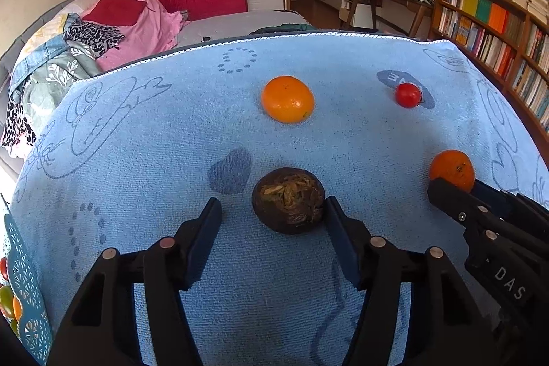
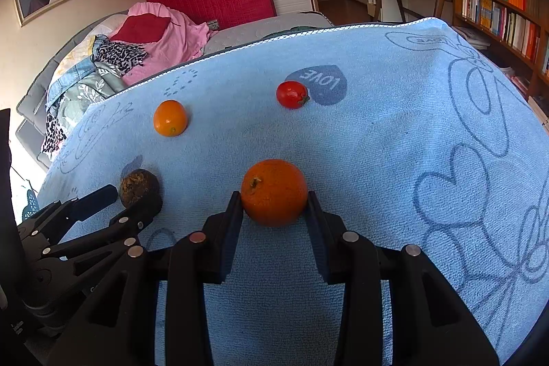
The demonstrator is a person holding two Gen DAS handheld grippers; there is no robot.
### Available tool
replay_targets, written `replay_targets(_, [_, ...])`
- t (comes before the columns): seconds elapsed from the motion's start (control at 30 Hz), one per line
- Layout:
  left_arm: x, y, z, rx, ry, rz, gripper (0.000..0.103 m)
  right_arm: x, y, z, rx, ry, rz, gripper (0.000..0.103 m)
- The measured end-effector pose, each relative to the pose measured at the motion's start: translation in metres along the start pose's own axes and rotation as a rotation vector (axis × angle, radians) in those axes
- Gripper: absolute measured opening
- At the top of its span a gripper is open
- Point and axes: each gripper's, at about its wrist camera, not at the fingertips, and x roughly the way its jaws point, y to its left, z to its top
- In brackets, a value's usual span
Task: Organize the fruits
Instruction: 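Grasp the dark brown fruit with the left gripper while the right holds its orange, then carry both fruits into the basket and open both grippers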
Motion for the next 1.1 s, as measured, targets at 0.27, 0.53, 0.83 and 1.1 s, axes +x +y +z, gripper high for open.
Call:
replay_targets(0.27, [-0.002, 0.001, 0.000, 0.000, -0.010, -0.060, 0.043, 0.000, 0.000, 0.000, -0.001, 0.000, 0.000, 0.038])
replay_targets(0.53, [-0.012, 0.009, -0.005, -0.041, -0.024, -0.092, 0.042, 0.000, 0.000, 0.000, 0.000, -0.001, 0.001, 0.038])
replay_targets(0.83, [-0.046, 0.017, -0.025, -0.075, -0.031, -0.085, 0.042, -0.001, -0.004, -0.003, 0.009, -0.007, 0.003, 0.038])
replay_targets(1.1, [-0.108, 0.034, -0.039, -0.090, -0.114, -0.008, 0.042, -0.005, -0.005, -0.004, 0.020, -0.019, -0.017, 0.038])
